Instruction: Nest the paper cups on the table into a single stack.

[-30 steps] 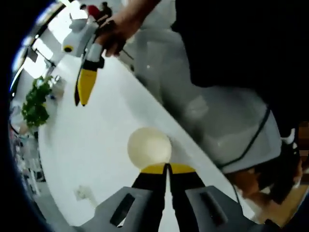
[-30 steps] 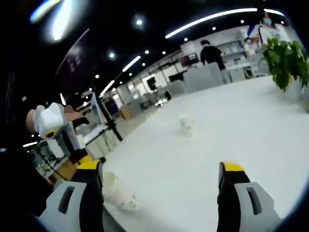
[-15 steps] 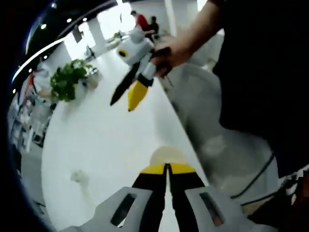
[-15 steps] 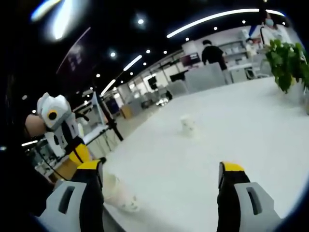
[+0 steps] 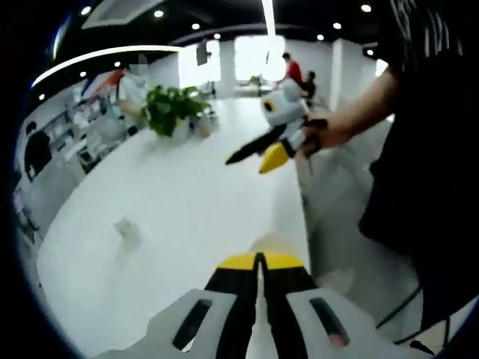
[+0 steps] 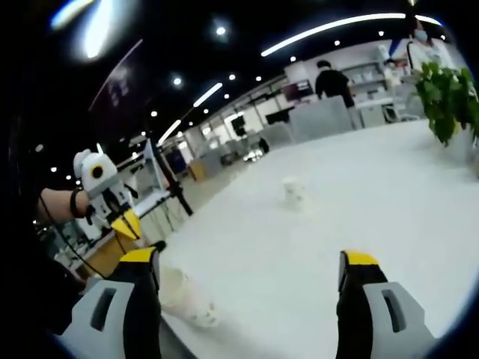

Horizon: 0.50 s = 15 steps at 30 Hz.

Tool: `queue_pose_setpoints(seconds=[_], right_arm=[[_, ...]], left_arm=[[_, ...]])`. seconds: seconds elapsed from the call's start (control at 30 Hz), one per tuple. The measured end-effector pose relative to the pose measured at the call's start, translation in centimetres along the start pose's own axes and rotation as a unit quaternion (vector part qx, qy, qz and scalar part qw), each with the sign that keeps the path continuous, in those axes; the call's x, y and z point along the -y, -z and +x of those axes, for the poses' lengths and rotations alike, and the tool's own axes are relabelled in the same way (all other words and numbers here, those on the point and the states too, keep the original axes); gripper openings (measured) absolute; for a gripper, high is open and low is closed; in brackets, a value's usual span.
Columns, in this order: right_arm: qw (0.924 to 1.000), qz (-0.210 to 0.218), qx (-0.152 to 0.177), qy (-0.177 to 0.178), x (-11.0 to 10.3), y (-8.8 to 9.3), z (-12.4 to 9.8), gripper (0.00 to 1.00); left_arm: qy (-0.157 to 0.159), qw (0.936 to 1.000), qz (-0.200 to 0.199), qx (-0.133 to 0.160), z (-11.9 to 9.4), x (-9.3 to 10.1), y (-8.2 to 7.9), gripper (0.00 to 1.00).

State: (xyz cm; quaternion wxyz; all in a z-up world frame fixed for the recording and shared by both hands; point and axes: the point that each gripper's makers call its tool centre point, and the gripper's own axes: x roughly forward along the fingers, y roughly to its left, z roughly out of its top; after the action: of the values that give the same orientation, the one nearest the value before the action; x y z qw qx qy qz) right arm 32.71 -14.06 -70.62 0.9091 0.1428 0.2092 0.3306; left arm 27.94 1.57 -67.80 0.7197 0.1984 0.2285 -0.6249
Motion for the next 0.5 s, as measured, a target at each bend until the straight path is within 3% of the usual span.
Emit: queue_pose_setpoints(seconds=[0.13, 0.2, 0.3, 0.4, 0.5], right_arm=[[1.0, -0.003, -0.005, -0.006, -0.4, 0.0, 0.4, 0.98], [0.9999, -0.003, -0.005, -0.009, -0.6, -0.2, 0.6, 0.98], [0.9999, -0.007, -0.005, -0.012, -0.8, -0.4, 0.7, 0.98], [0.9998, -0.009, -0.01, -0.016, -1.0, -0.2, 0.9, 0.98], [0.9997, -0.01, -0.011, -0.019, -1.1, -0.2, 1.1, 0.98]], left_arm=[[-0.037, 0.9979, -0.032, 0.042, -0.9, -1.2, 0.2, 0.0], [-0.065, 0.9924, -0.065, 0.083, -1.7, -2.1, -0.1, 0.0], [-0.069, 0.9836, -0.107, 0.127, -2.3, -2.5, -0.2, 0.0], [-0.077, 0.9737, -0.15, 0.153, -2.7, -2.9, 0.1, 0.02], [-0.087, 0.9701, -0.162, 0.158, -2.9, -3.2, 0.5, 0.11]])
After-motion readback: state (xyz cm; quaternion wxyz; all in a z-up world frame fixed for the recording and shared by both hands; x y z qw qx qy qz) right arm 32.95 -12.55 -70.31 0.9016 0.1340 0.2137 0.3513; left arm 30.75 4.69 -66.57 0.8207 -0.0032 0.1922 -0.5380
